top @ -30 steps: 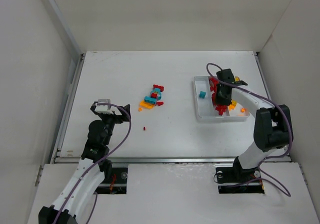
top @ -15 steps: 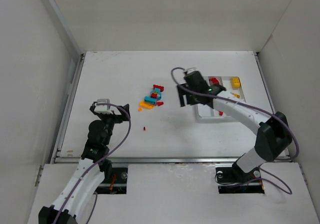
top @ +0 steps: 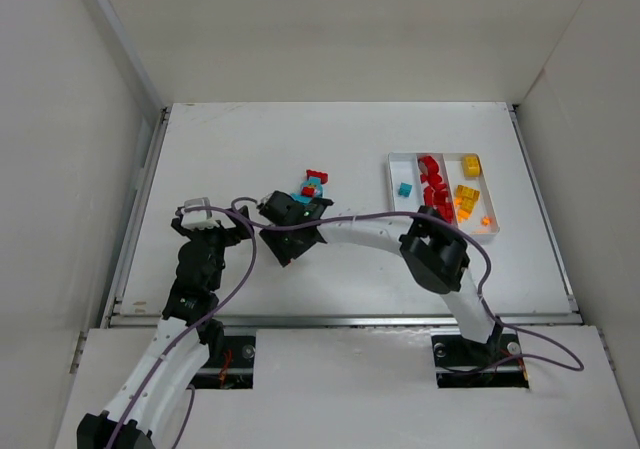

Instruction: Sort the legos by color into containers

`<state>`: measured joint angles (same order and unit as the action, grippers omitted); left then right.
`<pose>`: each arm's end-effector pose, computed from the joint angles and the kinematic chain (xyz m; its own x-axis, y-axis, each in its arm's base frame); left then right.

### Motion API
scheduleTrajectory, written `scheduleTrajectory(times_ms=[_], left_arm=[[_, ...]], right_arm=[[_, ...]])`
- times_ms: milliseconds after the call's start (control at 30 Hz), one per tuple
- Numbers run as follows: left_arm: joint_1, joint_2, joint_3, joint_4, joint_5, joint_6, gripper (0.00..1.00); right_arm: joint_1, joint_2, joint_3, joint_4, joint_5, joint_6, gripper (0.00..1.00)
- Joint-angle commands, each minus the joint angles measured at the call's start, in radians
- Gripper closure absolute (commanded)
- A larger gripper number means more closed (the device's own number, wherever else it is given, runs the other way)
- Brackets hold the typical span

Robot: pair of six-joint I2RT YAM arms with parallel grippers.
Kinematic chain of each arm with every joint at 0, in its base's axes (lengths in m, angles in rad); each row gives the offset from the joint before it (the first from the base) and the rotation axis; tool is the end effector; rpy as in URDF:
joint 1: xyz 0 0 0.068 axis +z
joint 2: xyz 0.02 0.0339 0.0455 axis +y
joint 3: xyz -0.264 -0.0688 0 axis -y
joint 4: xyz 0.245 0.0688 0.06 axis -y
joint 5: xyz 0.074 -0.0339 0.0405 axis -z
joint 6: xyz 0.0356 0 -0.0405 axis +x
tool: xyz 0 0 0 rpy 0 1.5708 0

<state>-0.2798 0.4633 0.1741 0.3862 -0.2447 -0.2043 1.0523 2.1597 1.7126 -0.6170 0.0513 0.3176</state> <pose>0.1406 -0.0314 0.2296 0.0838 -0.2289 -0.9698 0.0543 0.9729 -0.2249 0.2329 0.4044 0.1854 -0.6787 -0.5601 -0.4750 -0.6770 0.7279 0.1090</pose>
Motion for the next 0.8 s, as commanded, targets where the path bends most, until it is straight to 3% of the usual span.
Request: scheduleTrajectory(times_ms=[0,100,267,567,700,733,767], left_arm=[[0.001,-0.003,0.027,0.026,-0.022,-0.018,0.0],[0.001,-0.012,0.027,0.026,-0.022,-0.009,0.0],[0.001,-0.012,0.027,0.026,-0.022,-0.009,0.0],[0.001,-0.022,0.018,0.026,-0.022,0.0,0.0],[0.001,-0.022,0.018,0.036,-0.013,0.0,0.0],[0.001,-0.022,0.018,0.036,-0.013,0.0,0.0],[0.001,-0.022,0.018,0.036,-0.013,0.0,0.0]], right_arm=[[-0.005,-0.018,0.087,-0.061,0.001,0.018,0.4],[0.005,0.017,0.087,-0.05,-0.01,0.018,0.43],[0.015,0.074,0.12,-0.069,0.001,0.018,0.57],[0.015,0.083,0.12,-0.087,0.053,0.029,0.59],[0.015,0.103,0.12,-0.087,0.03,0.029,0.84],[0.015,0.103,0.12,-0.087,0.03,0.02,0.97],[0.015,0.094,0.12,-0.099,0.03,0.02,1.0]])
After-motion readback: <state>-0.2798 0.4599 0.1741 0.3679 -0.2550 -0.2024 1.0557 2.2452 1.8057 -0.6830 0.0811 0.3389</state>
